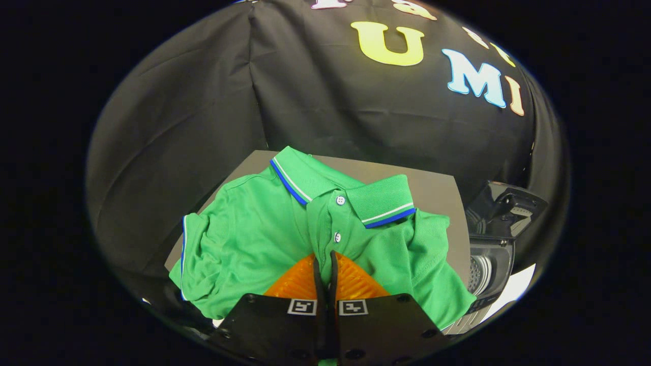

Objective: Put the clothes into the washing machine and then close the washing machine lid.

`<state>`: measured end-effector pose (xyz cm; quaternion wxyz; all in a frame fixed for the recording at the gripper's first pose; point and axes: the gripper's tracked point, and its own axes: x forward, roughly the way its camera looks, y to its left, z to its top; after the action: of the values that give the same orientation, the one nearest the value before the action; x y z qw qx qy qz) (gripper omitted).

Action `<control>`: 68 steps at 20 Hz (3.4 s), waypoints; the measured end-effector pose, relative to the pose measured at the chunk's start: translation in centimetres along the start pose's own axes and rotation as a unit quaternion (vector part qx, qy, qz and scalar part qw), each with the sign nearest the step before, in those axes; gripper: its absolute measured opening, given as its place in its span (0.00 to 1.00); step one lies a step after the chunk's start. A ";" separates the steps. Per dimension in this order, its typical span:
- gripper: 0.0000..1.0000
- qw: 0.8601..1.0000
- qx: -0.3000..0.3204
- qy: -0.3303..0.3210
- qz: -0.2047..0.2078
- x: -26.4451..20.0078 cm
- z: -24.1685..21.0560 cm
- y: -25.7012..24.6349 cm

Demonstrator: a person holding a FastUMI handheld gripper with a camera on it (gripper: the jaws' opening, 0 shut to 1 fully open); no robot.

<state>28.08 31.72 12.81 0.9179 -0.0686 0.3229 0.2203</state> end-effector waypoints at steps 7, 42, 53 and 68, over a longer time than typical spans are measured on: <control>0.02 0.999 0.036 -0.002 0.022 -0.3 0.4 -0.1; 0.02 0.972 0.018 -0.235 -0.016 -18.7 14.3 -13.8; 0.02 0.972 0.067 -0.218 -0.048 -21.2 9.1 -30.8; 0.02 0.985 0.070 -0.152 -0.037 -15.5 0.7 -38.5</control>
<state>35.01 -8.10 22.33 0.9662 0.0185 0.1920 0.1708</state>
